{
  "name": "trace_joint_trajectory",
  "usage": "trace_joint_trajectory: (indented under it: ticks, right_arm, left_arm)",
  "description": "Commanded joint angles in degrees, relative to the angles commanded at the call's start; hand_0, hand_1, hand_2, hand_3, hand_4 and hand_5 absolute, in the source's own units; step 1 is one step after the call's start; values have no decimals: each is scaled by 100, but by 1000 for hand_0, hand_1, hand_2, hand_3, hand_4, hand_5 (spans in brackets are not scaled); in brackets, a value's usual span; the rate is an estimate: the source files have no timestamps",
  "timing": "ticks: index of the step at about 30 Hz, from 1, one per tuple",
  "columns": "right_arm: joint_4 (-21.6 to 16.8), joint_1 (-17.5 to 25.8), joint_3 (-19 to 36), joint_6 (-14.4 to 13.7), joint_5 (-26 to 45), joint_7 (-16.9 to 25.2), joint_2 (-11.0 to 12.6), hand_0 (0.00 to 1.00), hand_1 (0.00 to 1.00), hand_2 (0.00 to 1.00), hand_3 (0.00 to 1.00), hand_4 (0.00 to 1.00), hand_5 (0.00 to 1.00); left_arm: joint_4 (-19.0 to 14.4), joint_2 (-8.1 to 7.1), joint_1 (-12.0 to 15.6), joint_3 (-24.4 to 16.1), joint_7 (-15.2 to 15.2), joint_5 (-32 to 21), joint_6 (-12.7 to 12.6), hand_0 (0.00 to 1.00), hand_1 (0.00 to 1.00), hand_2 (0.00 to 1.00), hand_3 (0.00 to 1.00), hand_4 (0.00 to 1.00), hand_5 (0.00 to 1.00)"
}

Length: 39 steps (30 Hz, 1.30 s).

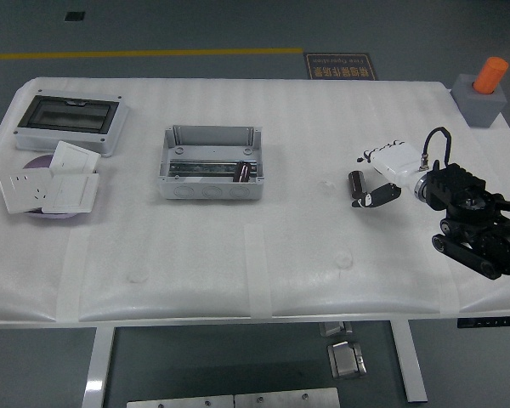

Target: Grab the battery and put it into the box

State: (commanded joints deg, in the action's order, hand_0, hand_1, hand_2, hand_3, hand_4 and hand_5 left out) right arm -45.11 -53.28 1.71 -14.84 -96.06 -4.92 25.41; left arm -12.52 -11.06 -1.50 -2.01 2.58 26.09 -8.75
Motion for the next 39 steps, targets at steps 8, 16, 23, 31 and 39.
trace_joint_trajectory:
  ticks: [8,16,23,31,39]
  right_arm:
    - [102,0,-94,-90,54,17,-103,899,787,793,831,998,577]
    - [136,57,-131,-189,48,61,-97,885,775,775,799,773,449]
    - [173,73,-135,-244,58,93,-106,864,759,753,719,624,425]
    - [221,95,-139,-287,103,142,-123,849,748,744,699,514,395]
    - [239,133,-135,-337,118,184,-143,844,743,741,691,478,390]
  left_arm:
    - [-22,-10,-36,88,44,-79,-13,594,618,523,623,589,447]
    - [-28,-9,-30,101,49,-82,-15,594,618,522,623,588,453]
    - [-44,-12,-45,169,81,-125,-27,594,618,521,624,584,459]
    - [-59,-17,-65,200,105,-124,-35,594,618,521,625,586,464]
    - [-70,-20,-75,201,121,-102,-47,593,619,521,625,586,469]
